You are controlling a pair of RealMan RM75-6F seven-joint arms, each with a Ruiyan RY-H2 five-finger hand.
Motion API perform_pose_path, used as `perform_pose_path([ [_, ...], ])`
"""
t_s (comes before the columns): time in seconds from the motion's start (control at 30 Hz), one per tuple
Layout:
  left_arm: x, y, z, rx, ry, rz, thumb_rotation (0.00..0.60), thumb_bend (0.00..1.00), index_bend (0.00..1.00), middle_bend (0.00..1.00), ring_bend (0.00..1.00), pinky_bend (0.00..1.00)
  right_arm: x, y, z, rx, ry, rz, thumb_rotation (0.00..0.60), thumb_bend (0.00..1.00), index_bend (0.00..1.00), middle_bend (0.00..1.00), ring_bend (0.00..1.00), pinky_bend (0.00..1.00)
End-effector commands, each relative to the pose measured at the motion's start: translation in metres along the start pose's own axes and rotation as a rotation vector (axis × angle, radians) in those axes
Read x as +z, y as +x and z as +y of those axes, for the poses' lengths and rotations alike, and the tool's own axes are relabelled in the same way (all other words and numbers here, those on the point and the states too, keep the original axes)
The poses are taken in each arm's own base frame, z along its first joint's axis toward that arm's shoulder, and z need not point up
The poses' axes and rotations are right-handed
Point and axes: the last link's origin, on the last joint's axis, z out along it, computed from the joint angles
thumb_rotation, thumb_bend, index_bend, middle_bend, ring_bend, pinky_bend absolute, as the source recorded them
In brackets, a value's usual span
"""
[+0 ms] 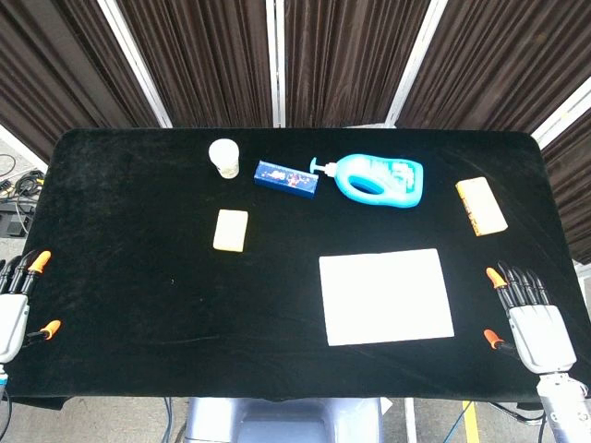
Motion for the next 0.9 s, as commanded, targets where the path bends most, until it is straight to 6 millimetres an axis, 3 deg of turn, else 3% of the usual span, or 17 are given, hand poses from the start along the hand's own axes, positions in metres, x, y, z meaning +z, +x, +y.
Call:
perform_pose_path([
  [0.03, 0.0, 0.0, -0.001, -0.005, 0.006, 0.0, 0.6, 0.13, 0.0, 0.0, 0.0, 0.0, 0.0, -0.001, -0.001, 0.0, 0.006, -0.001, 0.6, 0.08, 0.0, 0.0, 0.0, 0.0],
  [0.63, -0.002, 0.002, -0.007, -0.017, 0.029, -0.001, 0.6, 0.14, 0.0, 0.0, 0.0, 0.0, 0.006, -0.011, -0.004, 0.012, 0.037, -0.042, 0.6, 0.08, 0.0, 0.0, 0.0, 0.0],
  [0.9, -0.006, 0.005, -0.009, -0.03, 0.041, 0.018, 0.6, 0.14, 0.0, 0.0, 0.0, 0.0, 0.014, -0.015, -0.022, 0.111, 0.175, -0.094, 0.6, 0.08, 0.0, 0.0, 0.0, 0.0],
])
